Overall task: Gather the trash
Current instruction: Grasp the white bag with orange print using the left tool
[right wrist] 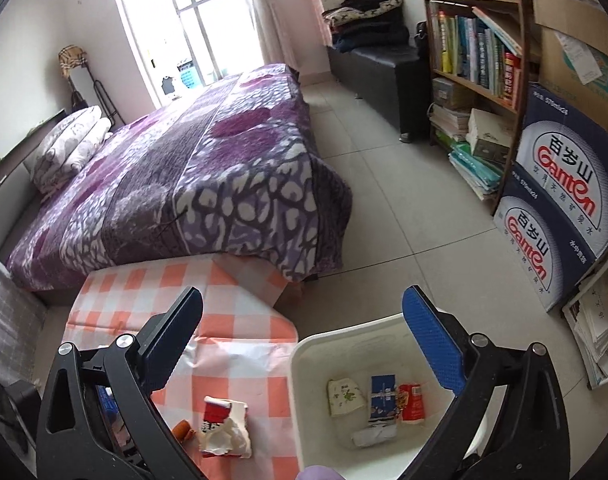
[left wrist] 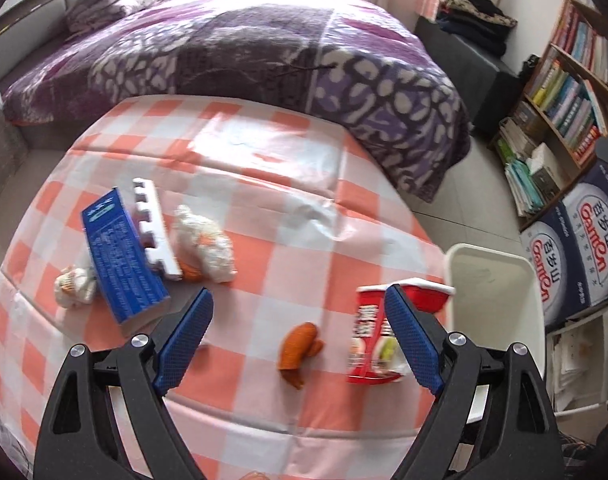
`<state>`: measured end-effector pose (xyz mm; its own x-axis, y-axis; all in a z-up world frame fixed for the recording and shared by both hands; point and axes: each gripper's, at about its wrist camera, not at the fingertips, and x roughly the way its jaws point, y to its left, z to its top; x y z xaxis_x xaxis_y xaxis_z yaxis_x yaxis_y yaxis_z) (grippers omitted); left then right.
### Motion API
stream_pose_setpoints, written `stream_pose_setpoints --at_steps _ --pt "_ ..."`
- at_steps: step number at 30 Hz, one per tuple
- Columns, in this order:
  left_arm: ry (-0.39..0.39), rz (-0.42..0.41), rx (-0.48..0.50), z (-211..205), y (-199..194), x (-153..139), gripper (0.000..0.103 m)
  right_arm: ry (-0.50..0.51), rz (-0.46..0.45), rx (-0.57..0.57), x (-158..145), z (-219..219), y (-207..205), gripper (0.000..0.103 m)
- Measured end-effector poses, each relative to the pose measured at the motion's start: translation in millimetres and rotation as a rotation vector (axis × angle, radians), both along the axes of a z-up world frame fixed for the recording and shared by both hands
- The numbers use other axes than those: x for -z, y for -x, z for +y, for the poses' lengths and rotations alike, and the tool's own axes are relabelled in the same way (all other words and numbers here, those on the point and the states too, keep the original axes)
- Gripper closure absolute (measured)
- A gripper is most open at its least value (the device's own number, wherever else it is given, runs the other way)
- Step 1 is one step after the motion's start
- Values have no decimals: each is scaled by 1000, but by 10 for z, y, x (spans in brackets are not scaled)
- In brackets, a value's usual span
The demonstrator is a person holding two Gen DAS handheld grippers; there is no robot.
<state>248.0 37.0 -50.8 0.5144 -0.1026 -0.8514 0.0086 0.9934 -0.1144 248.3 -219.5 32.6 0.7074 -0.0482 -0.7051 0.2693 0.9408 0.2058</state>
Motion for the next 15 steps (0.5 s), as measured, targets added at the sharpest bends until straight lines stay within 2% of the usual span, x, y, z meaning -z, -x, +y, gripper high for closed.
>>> stream_pose_setpoints --at_steps 6,9,11,15 --pt "-38 87 -192 805 -183 110 18 23 96 -77 415 446 -214 7" --pt "-44 152 -265 1212 -242 189 18 -33 142 -129 505 630 -302 7" --pt "-49 204 -283 1468 -262 246 18 -26 135 -171 507 773 -319 7" --pt "-120 296 -272 1816 -275 412 18 -26 154 -240 555 1033 -349 7"
